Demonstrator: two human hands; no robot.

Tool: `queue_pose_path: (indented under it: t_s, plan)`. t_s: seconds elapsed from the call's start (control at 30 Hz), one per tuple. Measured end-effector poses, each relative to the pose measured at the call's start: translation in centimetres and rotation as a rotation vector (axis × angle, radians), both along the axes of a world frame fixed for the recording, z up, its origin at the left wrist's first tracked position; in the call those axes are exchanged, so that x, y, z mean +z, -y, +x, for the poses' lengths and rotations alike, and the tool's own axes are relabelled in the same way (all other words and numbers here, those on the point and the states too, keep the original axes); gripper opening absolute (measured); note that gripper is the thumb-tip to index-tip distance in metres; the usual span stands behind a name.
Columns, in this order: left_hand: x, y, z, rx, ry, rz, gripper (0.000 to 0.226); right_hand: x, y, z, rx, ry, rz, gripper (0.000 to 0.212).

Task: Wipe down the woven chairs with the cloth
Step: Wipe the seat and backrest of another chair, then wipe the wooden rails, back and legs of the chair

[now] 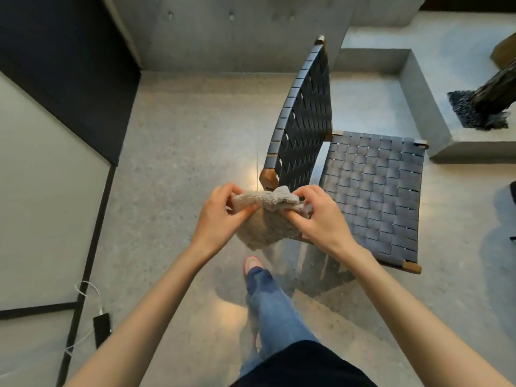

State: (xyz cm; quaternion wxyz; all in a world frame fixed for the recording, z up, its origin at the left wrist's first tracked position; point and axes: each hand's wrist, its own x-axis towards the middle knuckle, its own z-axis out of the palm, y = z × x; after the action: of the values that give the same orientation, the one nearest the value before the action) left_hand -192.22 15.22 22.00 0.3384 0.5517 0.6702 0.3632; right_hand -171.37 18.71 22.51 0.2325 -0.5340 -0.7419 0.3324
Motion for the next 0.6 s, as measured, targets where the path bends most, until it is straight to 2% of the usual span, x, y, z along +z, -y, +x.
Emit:
queue_pose_path:
  t_s: [0.17, 0.3, 0.47, 0.6]
  plan:
    - [0.6, -7.3, -5.8, -0.018, -0.127, 0.034, 0.026, -0.4, -6.3, -5.1, 0.025, -0.012, 0.07, 0.021]
    - [2.6, -16.0, -9.8, -0.181, -0.254, 0.06, 0.028, 0.1, -12.1, -8.7, -0.074, -0.123, 0.011, 0.021]
    - [4.4, -24.1, -12.8, -0.341, -0.336, 0.081, 0.019, 2.1, -17.6, -11.5, -0.189, -0.136, 0.049, 0.049]
    - [5.1, -29.7, -15.9, -0.417, -0.361, 0.161, 0.023, 3.6, -22.1, -13.4, -0.256, -0.118, -0.06, 0.052]
